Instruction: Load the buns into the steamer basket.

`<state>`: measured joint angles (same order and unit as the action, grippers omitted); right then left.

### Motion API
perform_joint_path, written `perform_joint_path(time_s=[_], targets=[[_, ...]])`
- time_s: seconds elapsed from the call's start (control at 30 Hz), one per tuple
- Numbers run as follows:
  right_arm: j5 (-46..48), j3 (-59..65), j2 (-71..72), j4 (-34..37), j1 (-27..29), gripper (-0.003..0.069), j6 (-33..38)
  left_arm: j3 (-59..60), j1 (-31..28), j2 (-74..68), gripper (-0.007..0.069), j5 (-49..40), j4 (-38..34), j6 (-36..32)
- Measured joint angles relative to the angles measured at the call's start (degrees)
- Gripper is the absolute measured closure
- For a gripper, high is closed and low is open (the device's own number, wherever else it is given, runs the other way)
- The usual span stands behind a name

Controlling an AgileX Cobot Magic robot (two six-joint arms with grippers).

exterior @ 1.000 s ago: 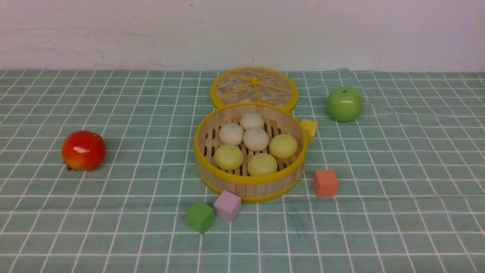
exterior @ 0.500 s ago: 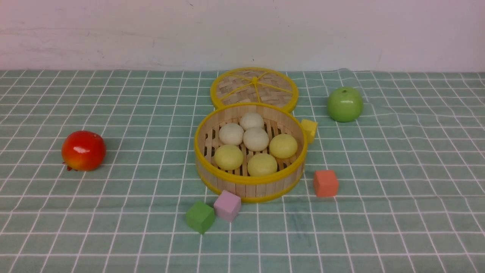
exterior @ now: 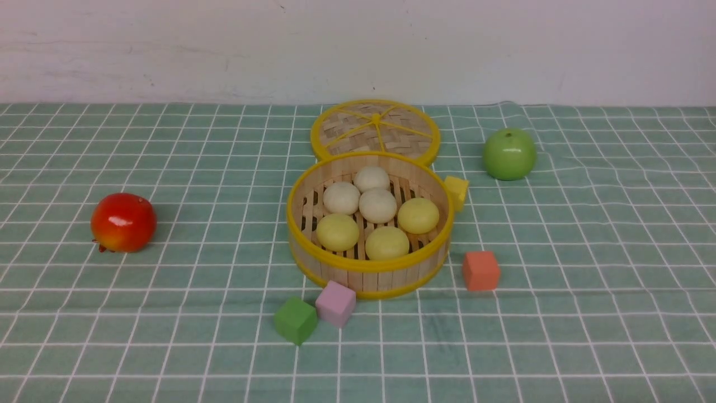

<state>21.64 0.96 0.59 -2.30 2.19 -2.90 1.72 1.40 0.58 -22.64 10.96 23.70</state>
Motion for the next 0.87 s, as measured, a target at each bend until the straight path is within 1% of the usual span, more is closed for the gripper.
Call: perform_joint_path(time_s=[0.37,0.6,0.87], targets=[[0.0,0.0,0.0,-0.05,0.0,0.0566,0.0,0.0,0.05,0.0,0.0386,0.0,0.0,0.0],[0.04,0.0,0.0,-0.05,0.0,0.0558,0.0,0.0,3.18,0.0,0.0386,0.0,0.0,0.0],[0.04,0.0,0.0,-0.05,0.0,0.0549,0.0,0.0,3.34,0.0,0.0386,0.0,0.0,0.0]])
